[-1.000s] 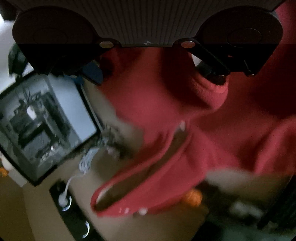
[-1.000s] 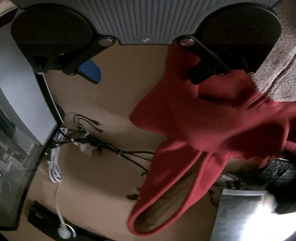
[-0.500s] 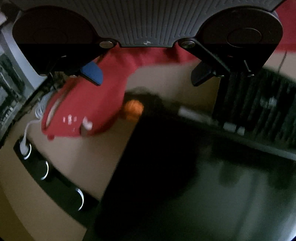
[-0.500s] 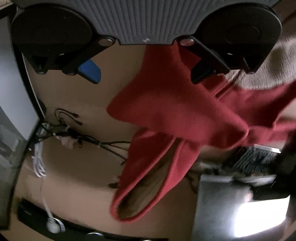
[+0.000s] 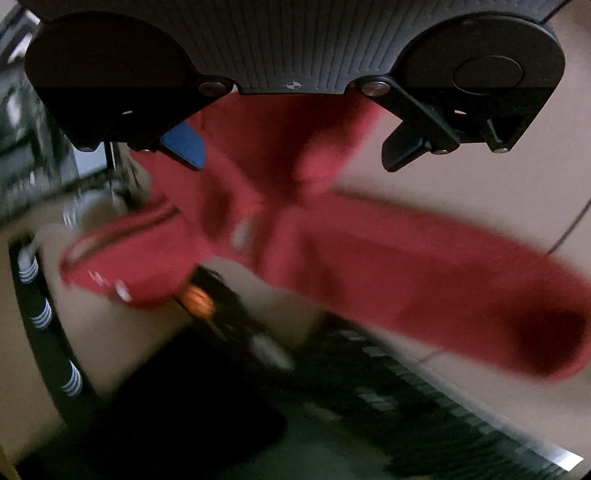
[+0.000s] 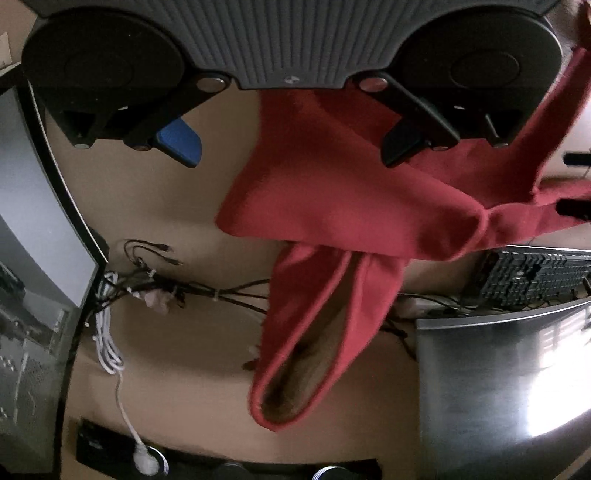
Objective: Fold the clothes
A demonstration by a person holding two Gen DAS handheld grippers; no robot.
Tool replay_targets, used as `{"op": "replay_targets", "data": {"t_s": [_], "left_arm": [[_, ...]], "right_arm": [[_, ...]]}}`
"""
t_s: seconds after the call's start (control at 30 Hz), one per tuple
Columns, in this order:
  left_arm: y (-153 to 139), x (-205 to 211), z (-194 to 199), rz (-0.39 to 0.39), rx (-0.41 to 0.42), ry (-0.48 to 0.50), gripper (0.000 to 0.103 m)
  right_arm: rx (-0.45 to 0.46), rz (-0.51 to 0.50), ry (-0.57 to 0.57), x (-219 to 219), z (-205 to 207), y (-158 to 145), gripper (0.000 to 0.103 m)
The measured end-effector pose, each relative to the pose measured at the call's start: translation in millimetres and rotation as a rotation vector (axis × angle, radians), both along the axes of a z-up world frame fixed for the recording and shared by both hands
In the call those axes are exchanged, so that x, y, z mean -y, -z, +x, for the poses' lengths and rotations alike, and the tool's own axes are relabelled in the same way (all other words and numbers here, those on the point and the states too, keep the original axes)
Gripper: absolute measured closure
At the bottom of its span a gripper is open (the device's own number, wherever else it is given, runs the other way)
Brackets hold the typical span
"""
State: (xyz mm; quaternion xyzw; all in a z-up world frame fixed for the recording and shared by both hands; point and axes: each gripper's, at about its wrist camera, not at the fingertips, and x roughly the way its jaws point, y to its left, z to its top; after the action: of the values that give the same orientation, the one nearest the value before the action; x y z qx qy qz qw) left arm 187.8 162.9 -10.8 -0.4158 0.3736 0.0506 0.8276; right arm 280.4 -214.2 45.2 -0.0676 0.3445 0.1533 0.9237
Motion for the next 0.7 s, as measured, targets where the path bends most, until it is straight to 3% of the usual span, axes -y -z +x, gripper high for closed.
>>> {"op": "replay_targets", "data": {"t_s": [0.1,0.27,0.5,0.67,0.7], "left_arm": [[12.7,-14.9,-1.0,-0.066,-0.029,-0.031,0.0],[23.4,-23.2,15.1,-0.128,0.025,-0.093,0.0],[32.9,-50.4,22.0,0.053,0.204,-0.26,0.0],[33.6,-61.9,25.0,0.123,0.224,-0.281,0.003],[32.2,-63.9,23.9,0.129,0.209,-0.291,0.011]], "right_arm": [[0.017,-0.003,-0.022,-21.6,-13.7,-6.7,0.0],[0.047,-0.044,-0.083,-50.3,-38.5,-16.2,0.0],[0.029,-0.103,-0.069,-53.4,-59.0,-11.2,0.0],[0.021,-0.086,-0.007,-43.5,-61.4,-8.9,0.0],[0.023,-0.081,-0.001,-41.9,-61.9,-8.7,0.0]]}}
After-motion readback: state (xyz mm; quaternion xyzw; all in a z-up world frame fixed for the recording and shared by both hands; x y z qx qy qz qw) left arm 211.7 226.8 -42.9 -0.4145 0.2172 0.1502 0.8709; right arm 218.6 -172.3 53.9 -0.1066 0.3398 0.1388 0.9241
